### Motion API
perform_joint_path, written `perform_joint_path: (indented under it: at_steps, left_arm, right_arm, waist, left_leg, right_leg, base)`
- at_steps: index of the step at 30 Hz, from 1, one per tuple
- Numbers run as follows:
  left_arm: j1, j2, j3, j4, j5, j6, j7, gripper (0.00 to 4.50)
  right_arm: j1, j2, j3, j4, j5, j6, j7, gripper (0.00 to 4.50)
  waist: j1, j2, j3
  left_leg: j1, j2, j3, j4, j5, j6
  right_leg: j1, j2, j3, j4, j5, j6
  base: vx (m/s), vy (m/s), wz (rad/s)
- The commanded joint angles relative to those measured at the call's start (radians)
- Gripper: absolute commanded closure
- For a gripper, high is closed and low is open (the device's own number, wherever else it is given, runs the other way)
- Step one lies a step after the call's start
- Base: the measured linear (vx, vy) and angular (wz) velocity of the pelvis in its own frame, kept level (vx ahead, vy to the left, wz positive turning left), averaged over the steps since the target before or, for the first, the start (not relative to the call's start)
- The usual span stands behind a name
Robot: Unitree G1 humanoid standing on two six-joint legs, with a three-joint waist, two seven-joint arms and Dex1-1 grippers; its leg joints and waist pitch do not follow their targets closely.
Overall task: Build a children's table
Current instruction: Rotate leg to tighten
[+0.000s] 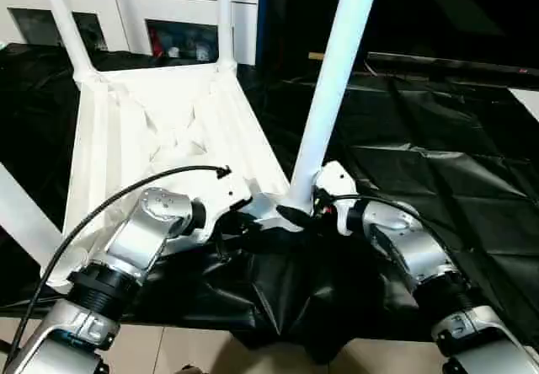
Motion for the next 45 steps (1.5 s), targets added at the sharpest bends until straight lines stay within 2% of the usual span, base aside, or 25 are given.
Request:
perform_joint_path:
  at_steps: [1,3,5,7,8,13,15,16,18,22,23,24,25,27,29,33,38,40,42,45]
  left_arm:
    - [-0.014,-0.047,0.048,0.068,0.014,0.008,0.126,4.5]
    - [-0.036,-0.108,0.082,0.1,0.013,0.021,0.225,4.5]
    - [-0.047,-0.133,0.091,0.114,0.013,0.027,0.264,4.5]
    - [-0.071,-0.191,0.091,0.146,0.023,0.027,0.338,4.5]
    - [-0.09,-0.233,0.081,0.168,0.031,0.024,0.375,4.5]
    - [-0.115,-0.294,0.047,0.211,0.04,0.007,0.377,4.5]
    - [-0.109,-0.285,0.035,0.207,0.041,0.003,0.349,4.5]
    - [-0.104,-0.277,0.029,0.203,0.042,-0.003,0.333,4.5]
    - [-0.088,-0.249,0.011,0.19,0.044,-0.007,0.284,4.5]
    - [-0.06,-0.194,-0.014,0.162,0.048,-0.016,0.205,4.5]
    - [-0.05,-0.17,-0.019,0.148,0.045,-0.026,0.17,4.5]
    - [-0.039,-0.144,-0.023,0.132,0.036,-0.035,0.131,4.5]
    - [-0.024,-0.106,-0.025,0.11,0.017,-0.091,0.059,4.5]
    - [-0.021,-0.097,-0.024,0.105,0.011,-0.1,0.042,4.5]
    - [-0.006,-0.058,-0.024,0.086,-0.015,-0.171,-0.042,4.5]
    - [0.013,-0.004,-0.021,0.036,-0.063,-0.182,-0.158,4.5]
    - [0.021,0.035,-0.028,0.025,-0.065,-0.19,-0.219,4.5]
    - [0.023,0.045,-0.028,0.027,-0.072,-0.197,-0.24,4.5]
    - [0.024,0.052,-0.028,0.022,-0.079,-0.196,-0.259,4.5]
    - [0.03,0.065,-0.031,0.011,-0.085,-0.191,-0.287,4.5]
  right_arm:
    - [-0.02,0.017,-0.042,0.058,-0.012,0.004,-0.082,1.76]
    - [-0.033,0.066,-0.075,0.094,-0.014,0.017,-0.206,1.78]
    - [-0.038,0.091,-0.091,0.11,-0.013,0.024,-0.266,1.8]
    - [-0.048,0.158,-0.117,0.137,-0.008,0.057,-0.392,1.81]
    - [-0.055,0.209,-0.129,0.152,-0.001,0.077,-0.461,1.81]
    - [-0.072,0.283,-0.088,0.172,-0.024,0.052,-0.463,1.81]
    - [-0.075,0.283,-0.089,0.173,-0.025,0.026,-0.436,1.81]
    - [-0.075,0.28,-0.096,0.17,-0.021,0.02,-0.424,1.46]
    - [-0.074,0.266,-0.115,0.154,-0.008,0.018,-0.401,1.11]
    - [-0.071,0.215,-0.116,0.128,-0.004,0.014,-0.339,1.02]
    - [-0.069,0.192,-0.11,0.112,0.0,0.014,-0.297,0.73]
    - [-0.065,0.16,-0.095,0.091,-0.003,0.011,-0.24,0.68]
    - [-0.053,0.107,-0.059,0.058,-0.014,0.003,-0.141,0.68]
    - [-0.049,0.093,-0.049,0.048,-0.015,0.002,-0.111,0.68]
    - [-0.03,0.043,-0.025,0.005,-0.004,0.003,0.014,0.68]
    - [-0.005,-0.033,0.016,-0.048,-0.002,-0.009,0.178,0.68]
    - [-0.009,-0.066,0.036,-0.058,0.0,-0.012,0.243,0.68]
    - [-0.015,-0.066,0.029,-0.053,0.001,-0.009,0.252,0.96]
    - [-0.018,-0.065,0.022,-0.055,0.004,-0.003,0.262,0.96]
    - [-0.02,-0.062,0.016,-0.062,0.019,0.002,0.283,1.27]
  waist:
    - [0.006,0.003,-0.059]
    - [0.004,0.001,-0.059]
    - [0.005,0.001,-0.06]
    - [0.004,0.001,-0.063]
    - [0.004,-0.005,-0.064]
    - [0.01,-0.001,-0.065]
    - [0.011,0.001,-0.063]
    - [0.011,0.001,-0.062]
    - [0.01,-0.001,-0.062]
    - [0.005,0.0,-0.061]
    - [0.005,0.003,-0.062]
    - [0.005,0.002,-0.062]
    - [0.004,0.003,-0.062]
    - [0.005,0.003,-0.062]
    - [0.006,0.004,-0.061]
    - [0.012,0.006,-0.06]
    - [0.017,0.005,-0.06]
    - [0.019,0.006,-0.062]
    - [0.022,0.005,-0.063]
    - [0.023,0.005,-0.063]
  left_leg:
    - [0.019,0.025,0.0,-0.068,-0.178,0.015]
    - [0.02,0.024,0.001,-0.069,-0.188,0.002]
    - [0.019,0.023,0.0,-0.07,-0.18,-0.009]
    - [0.016,0.023,0.0,-0.07,-0.157,-0.008]
    - [0.016,0.021,0.001,-0.068,-0.14,-0.002]
    - [0.016,0.021,0.001,-0.068,-0.129,0.016]
    - [0.018,0.023,0.0,-0.07,-0.154,0.012]
    - [0.018,0.024,0.0,-0.071,-0.167,0.008]
    - [0.015,0.023,-0.001,-0.072,-0.166,0.008]
    - [0.012,0.025,-0.001,-0.072,-0.161,0.018]
    - [0.013,0.025,-0.001,-0.072,-0.159,0.018]
    - [0.014,0.026,-0.001,-0.072,-0.159,0.019]
    - [0.013,0.027,-0.001,-0.071,-0.159,0.023]
    - [0.014,0.028,-0.001,-0.07,-0.156,0.028]
    - [0.016,0.028,0.001,-0.071,-0.157,0.032]
    - [0.02,0.031,0.002,-0.074,-0.181,0.028]
    - [0.021,0.032,0.002,-0.074,-0.179,0.027]
    - [0.022,0.031,0.002,-0.073,-0.161,0.029]
    - [0.022,0.031,0.004,-0.072,-0.144,0.036]
    - [0.021,0.031,0.004,-0.072,-0.14,0.036]
  right_leg:
    - [0.035,-0.061,0.029,-0.081,-0.073,-0.241]
    - [0.033,-0.061,0.03,-0.084,-0.1,-0.237]
    - [0.034,-0.063,0.03,-0.084,-0.109,-0.23]
    - [0.035,-0.061,0.03,-0.08,-0.065,-0.23]
    - [0.035,-0.06,0.03,-0.08,-0.039,-0.227]
    - [0.037,-0.061,0.028,-0.078,-0.002,-0.215]
    - [0.035,-0.063,0.028,-0.082,-0.03,-0.213]
    - [0.035,-0.064,0.029,-0.083,-0.045,-0.211]
    - [0.037,-0.064,0.029,-0.083,-0.048,-0.206]
    - [0.038,-0.064,0.028,-0.083,-0.039,-0.211]
    - [0.037,-0.064,0.029,-0.082,-0.036,-0.214]
    - [0.038,-0.063,0.028,-0.082,-0.031,-0.218]
    - [0.039,-0.063,0.028,-0.081,-0.024,-0.222]
    - [0.039,-0.063,0.028,-0.08,-0.01,-0.227]
    - [0.036,-0.062,0.03,-0.08,-0.004,-0.234]
    - [0.034,-0.062,0.029,-0.08,-0.032,-0.24]
    - [0.034,-0.063,0.029,-0.08,-0.032,-0.246]
    - [0.033,-0.062,0.029,-0.076,-0.006,-0.25]
    - [0.034,-0.061,0.028,-0.073,0.029,-0.258]
    - [0.035,-0.062,0.028,-0.072,0.031,-0.258]
  base:
    - [0.0,0.0,0.0]
    - [0.0,0.0,0.0]
    - [0.0,0.0,0.0]
    - [0.0,0.0,0.0]
    - [0.0,0.0,0.0]
    - [0.0,0.0,0.0]
    - [0.0,0.0,0.0]
    - [0.0,0.0,0.0]
    - [0.0,0.0,0.0]
    - [0.0,0.0,0.0]
    - [0.0,0.0,0.0]
    - [0.0,0.0,0.0]
    - [0.0,0.0,0.0]
    - [0.0,0.0,0.0]
    - [0.0,0.0,0.0]
    - [0.0,0.0,0.0]
    - [0.0,0.0,0.0]
    - [0.0,0.0,0.0]
    - [0.0,0.0,0.0]
    - [0.0,0.0,0.0]
